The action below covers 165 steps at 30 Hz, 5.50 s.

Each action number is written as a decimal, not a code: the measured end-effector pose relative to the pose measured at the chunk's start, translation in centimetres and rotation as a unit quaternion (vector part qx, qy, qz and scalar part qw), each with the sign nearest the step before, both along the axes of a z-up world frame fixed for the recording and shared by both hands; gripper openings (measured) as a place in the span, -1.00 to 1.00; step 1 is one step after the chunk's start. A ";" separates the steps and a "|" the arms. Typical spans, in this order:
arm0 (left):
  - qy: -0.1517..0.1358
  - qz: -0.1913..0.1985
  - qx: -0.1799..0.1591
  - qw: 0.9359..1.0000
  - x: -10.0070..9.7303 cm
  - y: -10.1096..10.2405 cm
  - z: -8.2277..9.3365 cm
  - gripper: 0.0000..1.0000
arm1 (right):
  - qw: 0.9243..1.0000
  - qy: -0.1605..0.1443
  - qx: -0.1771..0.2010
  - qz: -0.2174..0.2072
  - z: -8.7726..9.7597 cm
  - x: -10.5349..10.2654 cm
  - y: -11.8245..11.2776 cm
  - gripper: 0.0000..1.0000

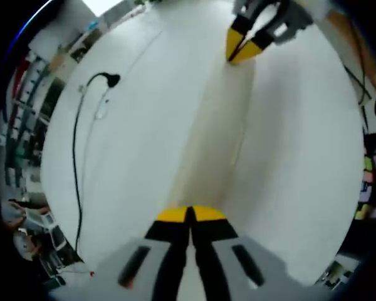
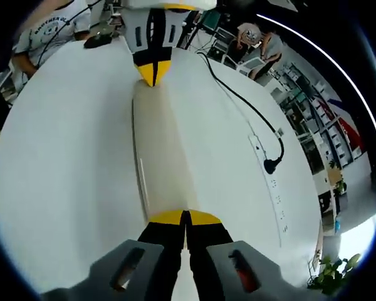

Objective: Arrange the utensils inside the cutlery case until each visible utensil rests in its matching compartment.

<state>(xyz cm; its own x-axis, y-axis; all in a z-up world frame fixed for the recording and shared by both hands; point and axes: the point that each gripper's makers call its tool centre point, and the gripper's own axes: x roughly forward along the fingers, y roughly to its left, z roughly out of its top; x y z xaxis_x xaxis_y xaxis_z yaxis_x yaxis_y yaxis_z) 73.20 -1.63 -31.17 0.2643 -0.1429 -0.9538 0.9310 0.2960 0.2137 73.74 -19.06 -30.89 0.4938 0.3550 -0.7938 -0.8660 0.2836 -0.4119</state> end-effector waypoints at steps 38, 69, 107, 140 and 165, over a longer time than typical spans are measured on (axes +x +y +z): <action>-0.027 -0.026 0.056 0.998 -0.1 -0.3 0.0 -0.99 | 0.961 -0.027 0.261 -0.083 4.4 1.6 1.5 -0.96; -0.054 -0.019 -0.065 0.996 1.4 -0.3 1.9 -0.74 | 0.996 -0.048 0.071 0.004 6.5 0.7 0.2 -0.85; 0.059 0.340 -0.652 0.675 1.5 0.3 0.8 -0.52 | 0.956 0.037 0.278 0.086 1.8 1.4 17.3 -0.72; 0.133 0.379 -0.724 0.560 3.2 1.8 1.7 -0.46 | 0.944 0.060 0.314 0.079 0.7 1.0 19.4 -1.00; 0.110 0.401 -0.697 0.584 3.6 2.4 1.0 -0.43 | 0.937 0.056 0.330 0.103 1.7 0.3 18.0 -0.84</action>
<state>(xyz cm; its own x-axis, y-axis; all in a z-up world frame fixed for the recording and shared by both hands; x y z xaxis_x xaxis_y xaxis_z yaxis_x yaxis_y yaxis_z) 76.80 0.76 -30.17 0.6728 -0.7353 -0.0818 0.3327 0.3995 -0.8542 74.05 -1.08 -29.18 0.2869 0.8656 -0.4103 -0.9579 0.2659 -0.1086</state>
